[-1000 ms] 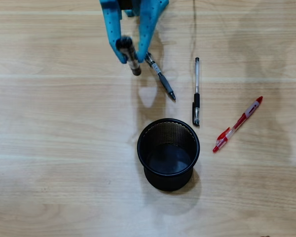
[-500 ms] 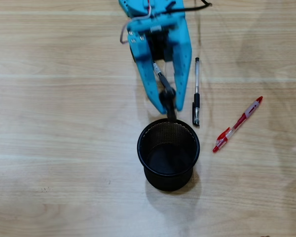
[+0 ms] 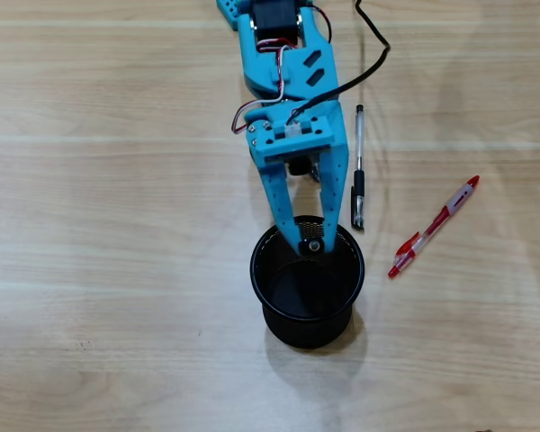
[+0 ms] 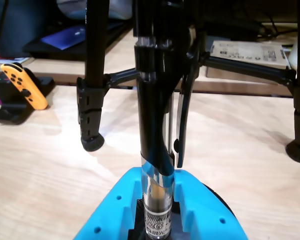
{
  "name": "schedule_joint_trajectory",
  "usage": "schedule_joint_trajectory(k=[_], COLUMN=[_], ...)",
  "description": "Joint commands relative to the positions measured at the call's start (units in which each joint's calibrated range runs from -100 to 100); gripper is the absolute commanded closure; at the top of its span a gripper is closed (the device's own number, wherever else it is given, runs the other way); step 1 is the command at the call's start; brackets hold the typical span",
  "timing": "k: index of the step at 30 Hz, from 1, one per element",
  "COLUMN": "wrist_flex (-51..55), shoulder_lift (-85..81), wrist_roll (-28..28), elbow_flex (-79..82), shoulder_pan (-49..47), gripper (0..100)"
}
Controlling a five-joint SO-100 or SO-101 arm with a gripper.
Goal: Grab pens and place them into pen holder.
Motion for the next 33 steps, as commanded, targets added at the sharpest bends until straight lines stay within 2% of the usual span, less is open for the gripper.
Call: schedule_joint_trajectory(k=[1,4,11,14,18,23,28,33], wrist_flex=[-6.43,-8.8,-8.26,-6.8,8.51,31.38,49.79,67.46], shoulder_lift=[-0.47,-0.81,-2.43,-6.08,-12.36,-19.67,-24.34,-26.8], wrist_roll=[-0.24,-0.24,0.44,4.21,9.03,14.31,20.28,21.8], elbow_flex=[2.36,4.08,3.44,4.17,2.08,-4.61,-9.68,-12.49], shoulder_pan=[0.21,0.02,0.3,0.39,0.76,1.67,1.67,0.85], gripper=[88,84,85,89,98,98,98,98])
